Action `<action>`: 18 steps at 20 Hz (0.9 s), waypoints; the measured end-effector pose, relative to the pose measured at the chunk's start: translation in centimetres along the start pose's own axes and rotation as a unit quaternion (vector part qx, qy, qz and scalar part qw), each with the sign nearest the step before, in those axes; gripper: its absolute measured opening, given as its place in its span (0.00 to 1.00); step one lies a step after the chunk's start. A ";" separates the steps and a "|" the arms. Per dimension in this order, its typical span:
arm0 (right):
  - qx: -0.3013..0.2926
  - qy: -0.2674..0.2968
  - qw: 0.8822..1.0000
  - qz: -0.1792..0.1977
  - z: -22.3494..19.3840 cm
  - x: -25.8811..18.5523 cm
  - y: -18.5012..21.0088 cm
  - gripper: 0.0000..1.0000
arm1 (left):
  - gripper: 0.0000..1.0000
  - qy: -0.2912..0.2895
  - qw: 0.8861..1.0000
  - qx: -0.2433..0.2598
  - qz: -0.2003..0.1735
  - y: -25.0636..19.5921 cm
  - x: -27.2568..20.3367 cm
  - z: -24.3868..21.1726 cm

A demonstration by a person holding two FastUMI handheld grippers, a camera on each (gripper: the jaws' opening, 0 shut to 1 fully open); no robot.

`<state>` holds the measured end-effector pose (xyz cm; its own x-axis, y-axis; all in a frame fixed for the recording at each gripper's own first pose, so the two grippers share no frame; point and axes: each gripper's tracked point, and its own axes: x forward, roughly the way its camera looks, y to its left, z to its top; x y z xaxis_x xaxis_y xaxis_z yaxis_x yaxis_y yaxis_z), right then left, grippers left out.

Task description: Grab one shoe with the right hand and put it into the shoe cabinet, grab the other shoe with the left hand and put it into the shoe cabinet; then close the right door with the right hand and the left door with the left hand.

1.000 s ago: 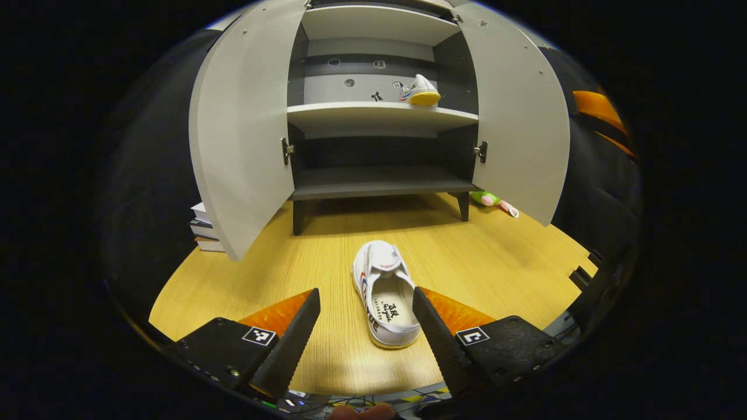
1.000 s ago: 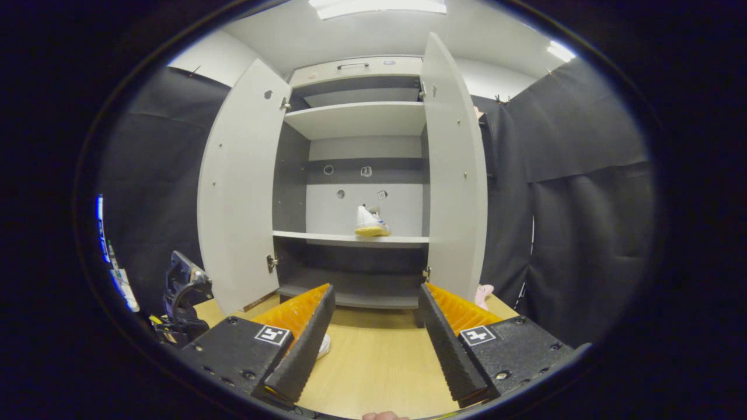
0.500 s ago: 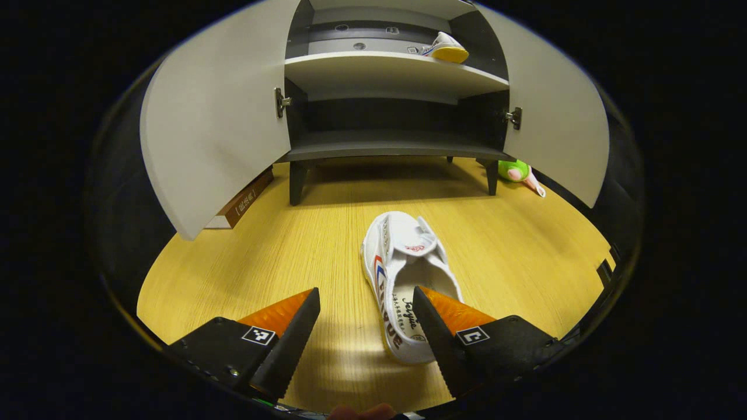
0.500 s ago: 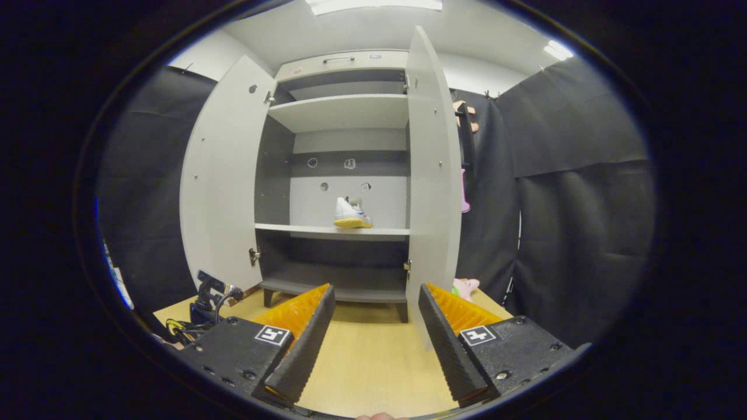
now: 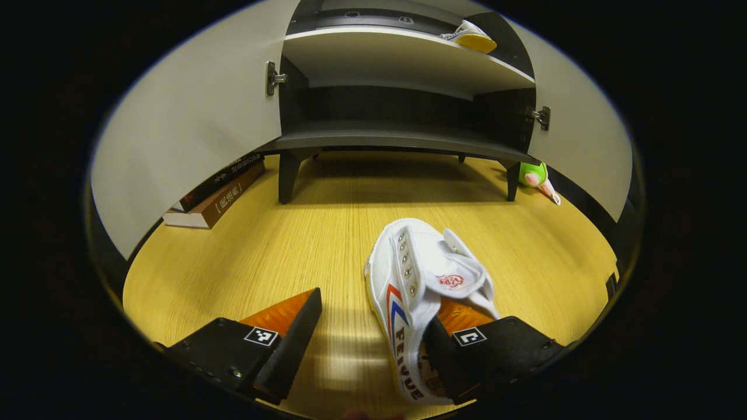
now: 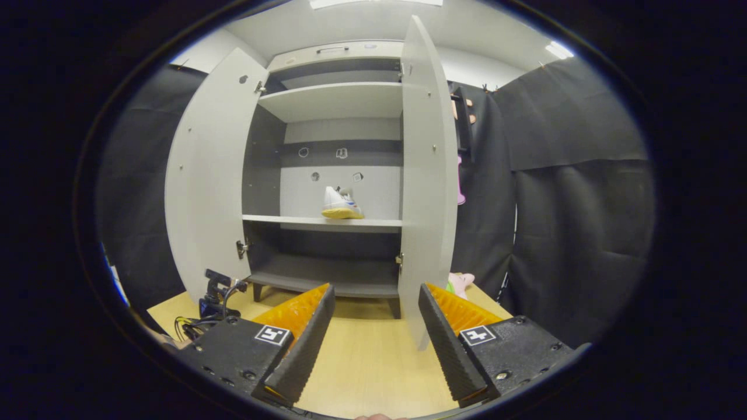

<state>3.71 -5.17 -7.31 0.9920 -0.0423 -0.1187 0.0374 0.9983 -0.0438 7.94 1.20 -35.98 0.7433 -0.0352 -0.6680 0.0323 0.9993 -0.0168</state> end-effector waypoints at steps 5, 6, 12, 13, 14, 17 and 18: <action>-0.001 0.008 1.000 -0.001 -0.4 0.8 0.2 0.91 | 0.84 -0.018 1.000 0.008 -0.004 -0.7 1.1 1.0; -0.002 0.010 1.000 -0.001 -0.5 0.9 0.2 0.92 | 0.75 -0.021 1.000 0.010 -0.009 -1.2 1.2 0.9; -0.013 0.008 1.000 0.006 -0.3 1.3 0.9 0.91 | 0.19 -0.036 0.999 0.008 0.029 -0.6 1.2 1.1; -0.013 0.008 1.000 0.008 -0.3 1.3 1.1 0.91 | 0.11 -0.038 0.999 0.003 0.027 -0.6 1.3 1.1; -0.013 0.009 1.000 0.012 -0.3 1.3 1.3 0.92 | 0.04 -0.037 0.999 0.000 0.022 -0.5 1.5 1.1; -0.020 0.007 1.000 0.022 -0.1 1.5 1.9 0.92 | 0.01 -0.031 0.999 -0.002 0.014 -0.7 0.5 1.2; -0.024 0.004 0.999 0.025 0.0 1.5 2.2 0.91 | 0.01 -0.039 0.999 -0.001 0.014 -0.8 -0.5 1.8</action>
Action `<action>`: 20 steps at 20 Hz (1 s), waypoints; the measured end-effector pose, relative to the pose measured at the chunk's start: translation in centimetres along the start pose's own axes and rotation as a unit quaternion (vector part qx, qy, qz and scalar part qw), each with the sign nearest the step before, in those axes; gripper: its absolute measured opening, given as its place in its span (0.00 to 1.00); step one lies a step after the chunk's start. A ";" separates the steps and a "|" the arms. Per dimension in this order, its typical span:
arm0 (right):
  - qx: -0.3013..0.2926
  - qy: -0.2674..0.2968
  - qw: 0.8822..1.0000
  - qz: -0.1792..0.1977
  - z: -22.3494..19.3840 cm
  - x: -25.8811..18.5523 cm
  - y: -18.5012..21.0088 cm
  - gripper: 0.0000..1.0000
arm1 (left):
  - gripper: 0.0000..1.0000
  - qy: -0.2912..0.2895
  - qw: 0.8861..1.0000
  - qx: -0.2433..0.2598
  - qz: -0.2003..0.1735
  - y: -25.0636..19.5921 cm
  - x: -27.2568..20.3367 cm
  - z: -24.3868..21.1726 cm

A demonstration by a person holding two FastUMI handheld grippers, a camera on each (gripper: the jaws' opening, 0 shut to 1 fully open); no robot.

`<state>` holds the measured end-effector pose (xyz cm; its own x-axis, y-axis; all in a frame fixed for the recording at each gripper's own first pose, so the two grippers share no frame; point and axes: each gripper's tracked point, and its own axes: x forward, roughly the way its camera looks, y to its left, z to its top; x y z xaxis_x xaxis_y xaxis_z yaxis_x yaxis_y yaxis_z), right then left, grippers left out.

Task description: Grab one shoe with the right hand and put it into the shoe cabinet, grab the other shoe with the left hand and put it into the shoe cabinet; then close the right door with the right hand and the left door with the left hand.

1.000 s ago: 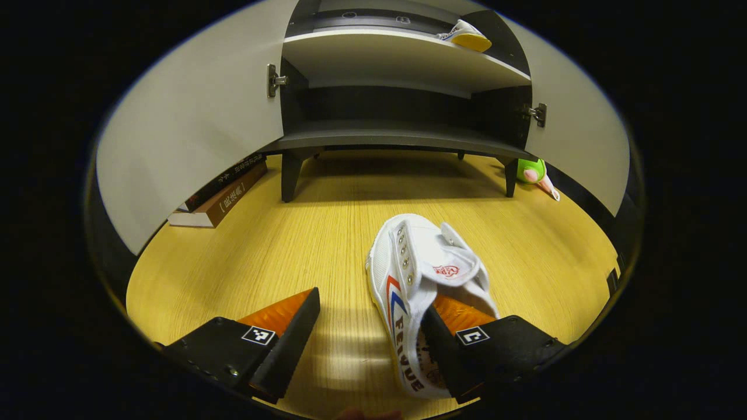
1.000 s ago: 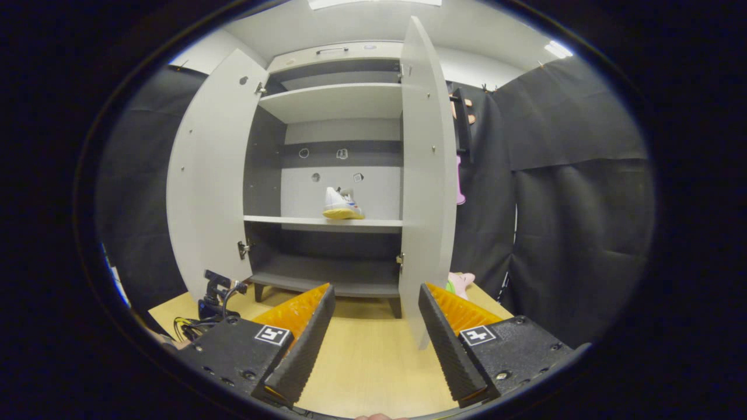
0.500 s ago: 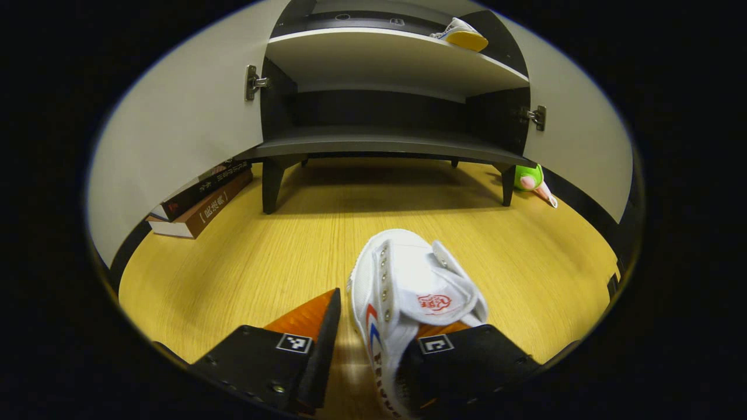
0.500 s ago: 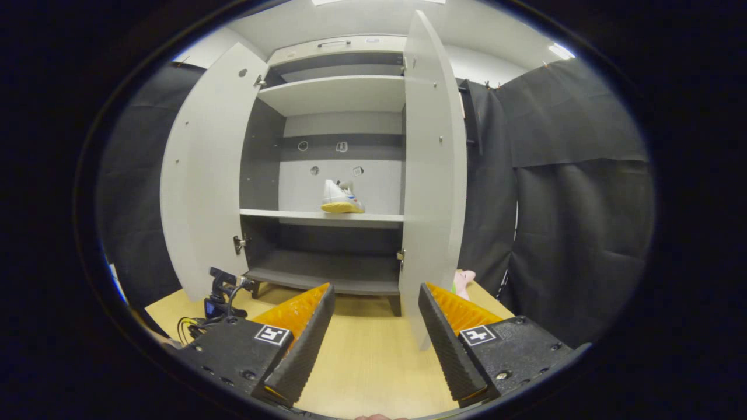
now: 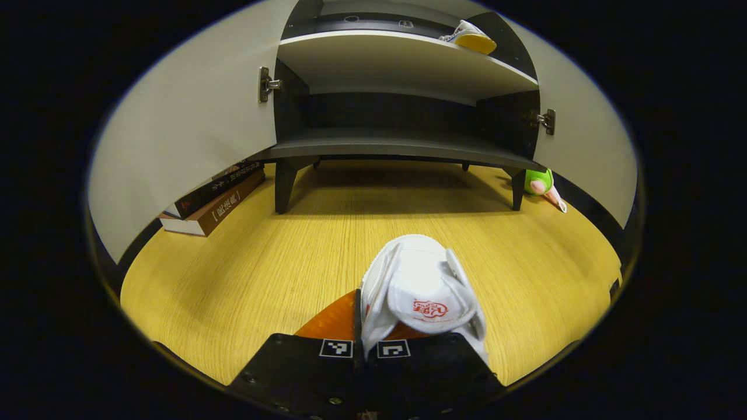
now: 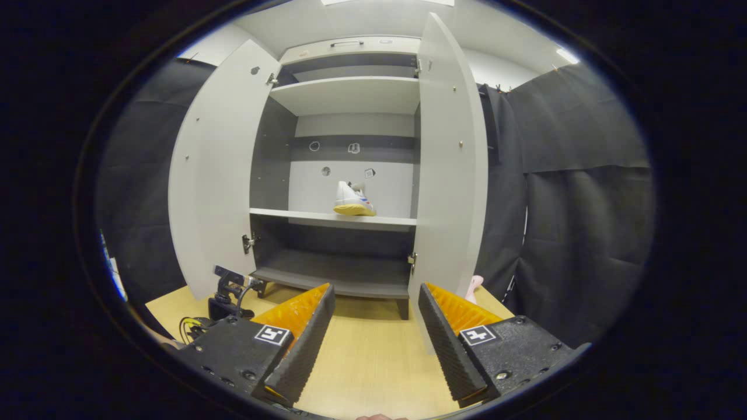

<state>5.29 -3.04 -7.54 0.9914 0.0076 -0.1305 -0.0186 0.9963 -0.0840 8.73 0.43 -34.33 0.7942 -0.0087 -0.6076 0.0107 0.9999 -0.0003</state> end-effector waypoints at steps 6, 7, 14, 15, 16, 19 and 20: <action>-0.003 -0.008 1.000 0.020 0.2 0.3 1.4 0.92 | 0.01 -0.067 0.998 -0.004 -0.017 -1.1 -9.2 6.4; -0.001 -0.009 1.000 0.025 0.2 0.2 1.7 0.91 | 0.01 -0.076 0.997 -0.007 -0.011 -1.0 -10.3 7.8; 0.002 -0.021 0.999 0.048 0.6 -0.1 3.3 0.91 | 0.01 -0.174 0.983 -0.060 0.011 -0.3 -12.7 23.3; 0.002 -0.020 0.999 0.048 0.7 -0.1 3.4 0.91 | 0.01 -0.185 0.980 -0.067 0.016 -0.1 -12.3 25.8; 0.002 -0.021 0.999 0.049 0.6 -0.2 3.4 0.91 | 0.00 -0.198 0.977 -0.074 0.015 -0.2 -12.1 28.1; 0.002 -0.021 0.999 0.044 0.7 -0.5 3.0 0.92 | 0.01 -0.221 0.972 -0.077 0.012 -0.2 -10.2 34.5; 0.002 -0.020 0.999 0.042 0.6 -0.6 2.8 0.91 | 0.01 -0.225 0.971 -0.077 0.014 0.0 -9.3 36.4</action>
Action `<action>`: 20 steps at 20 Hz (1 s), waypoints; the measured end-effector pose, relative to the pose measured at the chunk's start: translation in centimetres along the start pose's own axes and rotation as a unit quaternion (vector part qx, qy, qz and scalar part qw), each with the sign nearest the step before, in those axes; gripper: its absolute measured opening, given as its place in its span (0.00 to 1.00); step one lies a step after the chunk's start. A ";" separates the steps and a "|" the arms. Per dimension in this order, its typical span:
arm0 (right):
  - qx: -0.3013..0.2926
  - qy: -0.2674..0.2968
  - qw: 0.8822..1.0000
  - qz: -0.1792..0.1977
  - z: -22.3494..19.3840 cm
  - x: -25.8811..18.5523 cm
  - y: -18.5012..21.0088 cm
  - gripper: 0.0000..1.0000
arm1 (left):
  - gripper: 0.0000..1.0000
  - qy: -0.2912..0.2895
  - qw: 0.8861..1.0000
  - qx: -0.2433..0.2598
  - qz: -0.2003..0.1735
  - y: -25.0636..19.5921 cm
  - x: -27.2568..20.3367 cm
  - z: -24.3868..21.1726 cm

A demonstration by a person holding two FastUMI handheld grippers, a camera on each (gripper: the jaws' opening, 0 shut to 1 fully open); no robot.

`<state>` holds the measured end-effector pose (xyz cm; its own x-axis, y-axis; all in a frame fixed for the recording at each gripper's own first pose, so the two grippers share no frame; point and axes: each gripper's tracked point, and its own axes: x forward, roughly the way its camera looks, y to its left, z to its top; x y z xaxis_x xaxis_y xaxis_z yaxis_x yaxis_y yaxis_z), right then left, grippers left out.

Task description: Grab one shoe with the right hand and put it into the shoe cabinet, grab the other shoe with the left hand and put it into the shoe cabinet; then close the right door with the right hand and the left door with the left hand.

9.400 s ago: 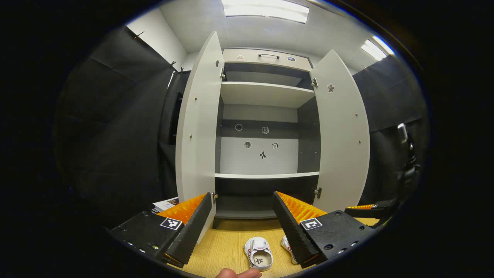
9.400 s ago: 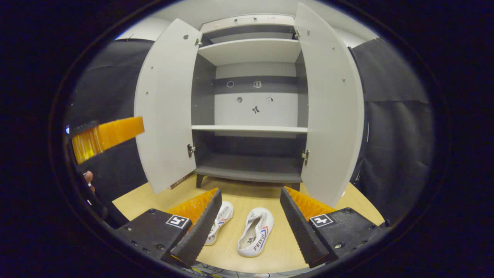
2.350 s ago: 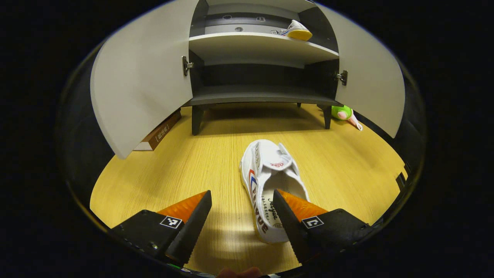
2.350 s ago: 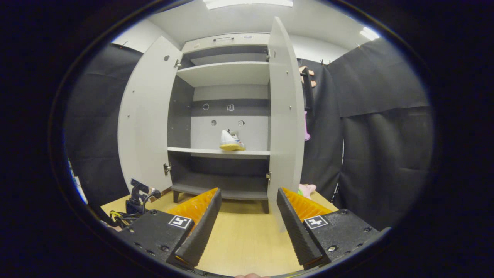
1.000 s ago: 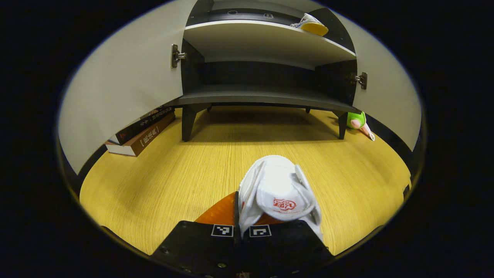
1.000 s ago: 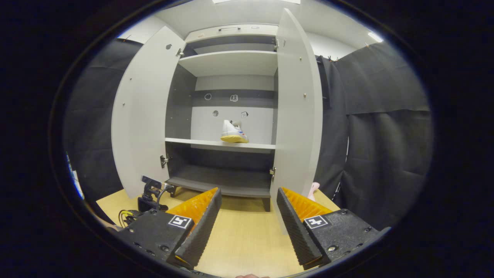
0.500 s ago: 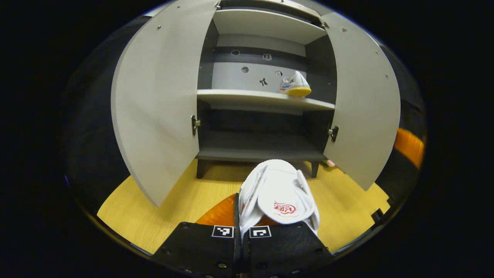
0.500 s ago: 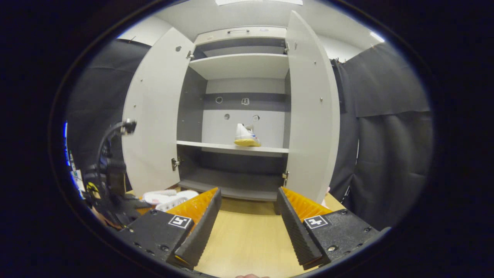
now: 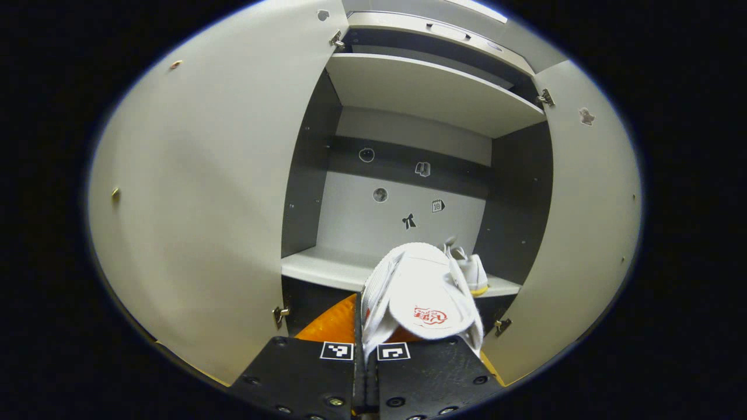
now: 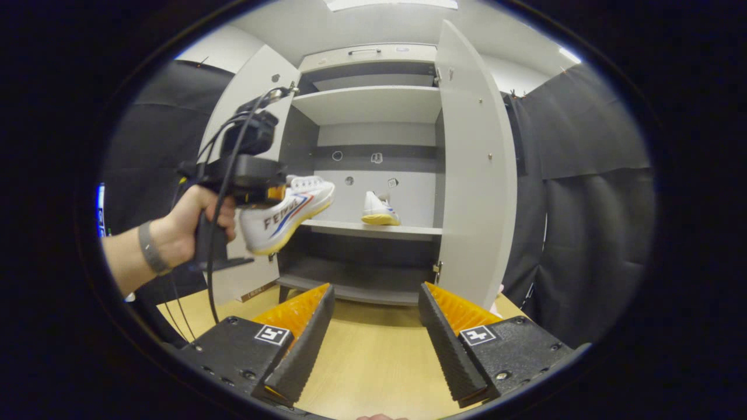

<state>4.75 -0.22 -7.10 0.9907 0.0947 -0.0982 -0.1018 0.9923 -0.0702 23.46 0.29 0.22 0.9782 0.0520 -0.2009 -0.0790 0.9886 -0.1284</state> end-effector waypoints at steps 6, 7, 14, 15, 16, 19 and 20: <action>0.011 0.007 0.999 -0.029 -0.5 -0.3 -2.2 0.91 | 0.00 0.052 0.997 0.033 0.037 0.1 10.5 2.1; 0.014 0.008 0.999 -0.034 -0.6 -0.2 -2.7 0.91 | 0.00 0.065 0.996 0.035 0.047 -0.2 11.7 1.9; 0.018 0.014 0.998 -0.064 -1.3 -0.1 -4.9 0.91 | 0.01 0.152 0.983 0.052 0.095 -1.7 15.7 1.7; 0.017 0.018 0.997 -0.068 -1.6 -0.1 -5.3 0.91 | 0.01 0.165 0.980 0.057 0.097 -1.6 16.2 1.1; 0.019 0.022 0.997 -0.071 -2.0 -0.1 -5.4 0.91 | 0.01 0.175 0.978 0.061 0.098 -1.6 16.9 0.5; 0.024 0.027 0.996 -0.078 -2.4 -0.2 -6.1 0.91 | 0.00 0.198 0.975 0.044 0.091 -1.7 17.5 -0.3; 0.026 0.029 0.996 -0.079 -2.5 0.0 -6.2 0.91 | 0.01 0.204 0.974 0.044 0.091 -1.5 17.5 -0.4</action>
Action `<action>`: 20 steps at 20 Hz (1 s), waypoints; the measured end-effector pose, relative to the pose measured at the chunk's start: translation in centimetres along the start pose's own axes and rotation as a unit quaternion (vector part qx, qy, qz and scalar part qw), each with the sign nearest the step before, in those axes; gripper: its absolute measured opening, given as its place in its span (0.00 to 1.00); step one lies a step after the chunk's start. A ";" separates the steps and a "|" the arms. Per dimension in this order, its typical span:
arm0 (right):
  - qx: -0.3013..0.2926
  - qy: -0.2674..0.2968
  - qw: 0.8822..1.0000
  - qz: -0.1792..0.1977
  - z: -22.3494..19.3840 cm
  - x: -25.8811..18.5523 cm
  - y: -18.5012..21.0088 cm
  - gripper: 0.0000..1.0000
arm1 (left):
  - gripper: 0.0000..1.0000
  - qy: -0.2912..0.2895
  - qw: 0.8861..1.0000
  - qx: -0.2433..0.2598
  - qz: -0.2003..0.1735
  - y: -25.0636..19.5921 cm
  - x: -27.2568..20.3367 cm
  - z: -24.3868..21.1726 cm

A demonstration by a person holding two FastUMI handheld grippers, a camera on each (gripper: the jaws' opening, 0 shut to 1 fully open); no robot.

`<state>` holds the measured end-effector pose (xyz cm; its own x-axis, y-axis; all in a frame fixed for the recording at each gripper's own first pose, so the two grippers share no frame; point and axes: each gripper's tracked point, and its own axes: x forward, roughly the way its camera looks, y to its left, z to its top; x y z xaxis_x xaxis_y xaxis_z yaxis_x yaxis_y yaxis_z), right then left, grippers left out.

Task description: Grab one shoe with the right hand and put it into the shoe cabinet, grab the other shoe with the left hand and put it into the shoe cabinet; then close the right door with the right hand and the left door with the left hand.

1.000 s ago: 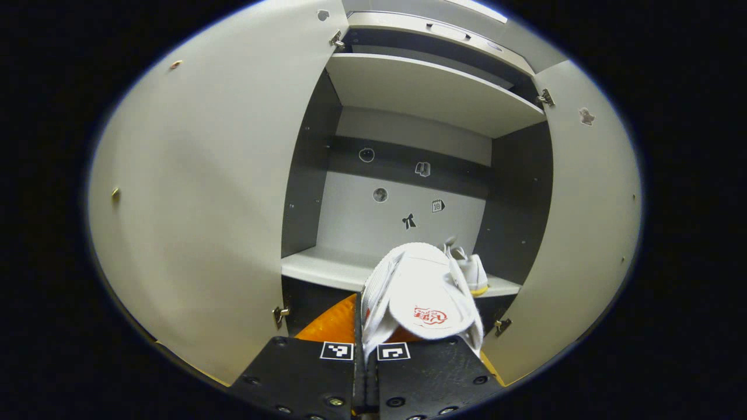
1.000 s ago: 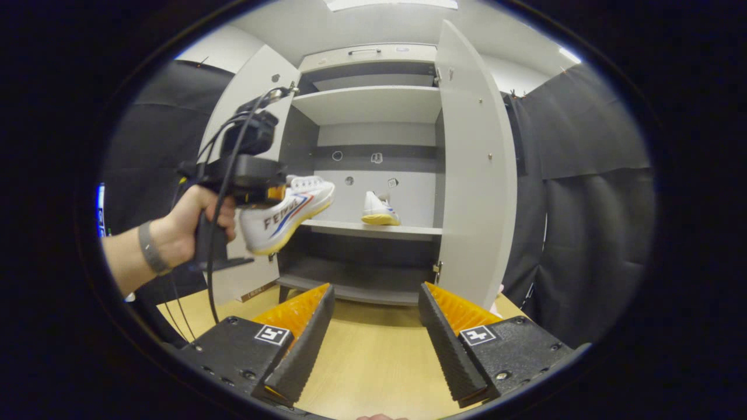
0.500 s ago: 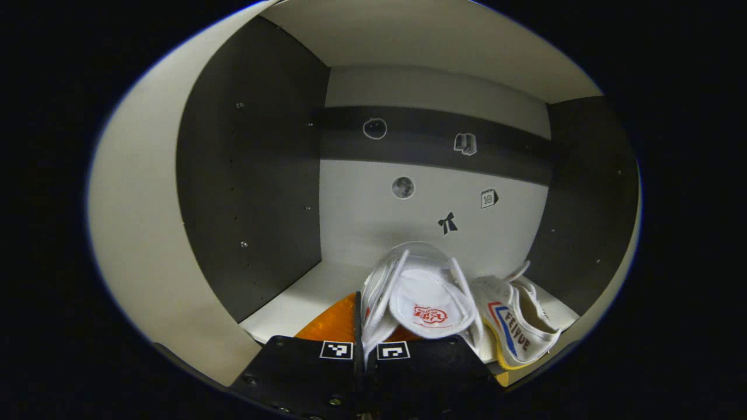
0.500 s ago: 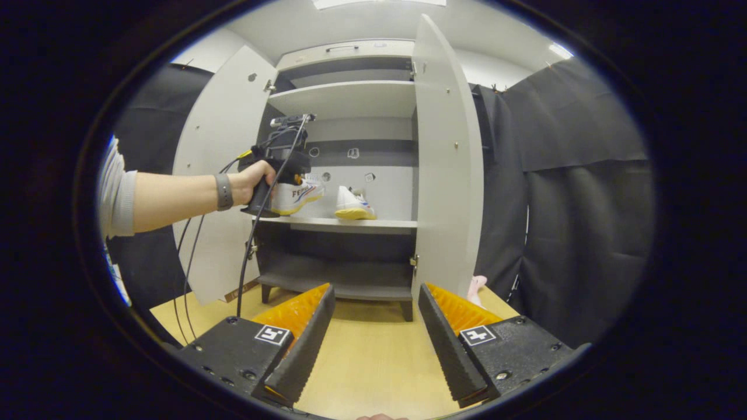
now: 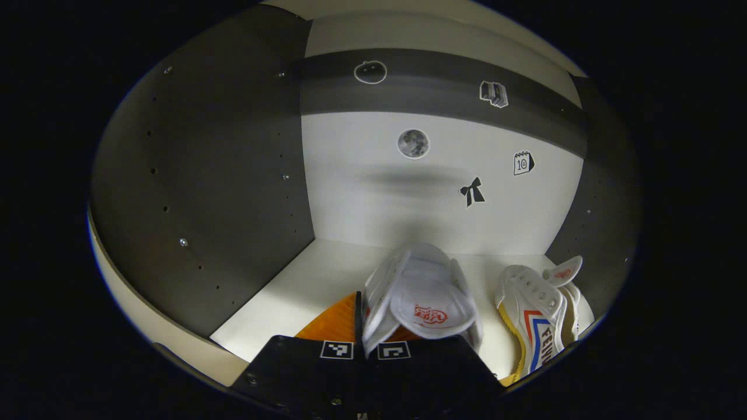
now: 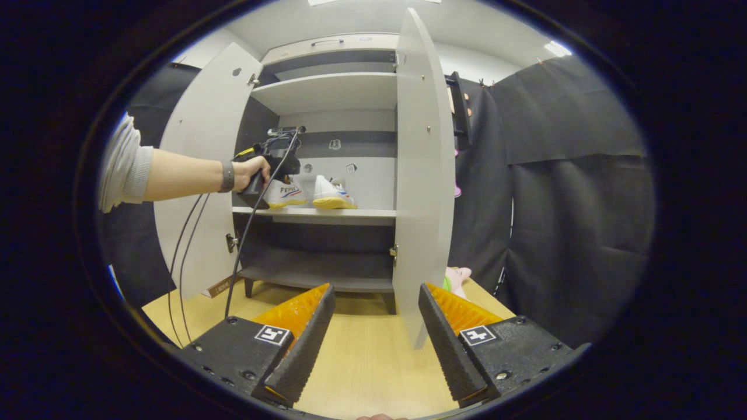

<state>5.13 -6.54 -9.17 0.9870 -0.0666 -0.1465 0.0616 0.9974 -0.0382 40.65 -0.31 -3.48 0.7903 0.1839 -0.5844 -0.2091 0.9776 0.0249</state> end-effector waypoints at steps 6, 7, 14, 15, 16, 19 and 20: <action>0.002 0.002 1.000 0.004 -0.3 0.6 0.3 0.91 | 0.17 0.035 0.999 -0.020 -0.021 -0.3 0.3 -0.9; 0.003 0.002 1.000 0.005 -0.3 0.5 0.4 0.91 | 0.20 0.036 0.999 -0.019 -0.023 -0.3 0.0 -0.8; 0.000 -0.006 1.000 0.015 0.1 0.2 1.3 0.91 | 0.33 -0.036 0.997 0.002 -0.064 0.1 -5.4 0.5; -0.001 -0.006 1.000 0.018 0.1 0.1 1.5 0.91 | 0.33 -0.060 0.996 0.002 -0.066 0.3 -6.5 1.0; -0.001 -0.006 1.000 0.020 0.1 0.0 1.7 0.92 | 0.34 -0.084 0.994 -0.002 -0.068 0.6 -7.9 1.5; 0.001 -0.006 1.000 0.026 0.1 -0.3 2.2 0.91 | 0.31 -0.125 0.985 -0.012 -0.115 -0.2 -13.1 0.6; 0.002 -0.009 1.000 0.027 0.3 -0.5 2.3 0.91 | 0.31 -0.144 0.981 -0.007 -0.127 0.0 -15.0 0.2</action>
<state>4.77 -4.21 -8.87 0.9913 -0.0129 -0.1309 0.0095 0.9996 -0.0271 28.91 -3.09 5.41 0.9473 -0.0412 -0.3177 0.0081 0.9945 -0.1048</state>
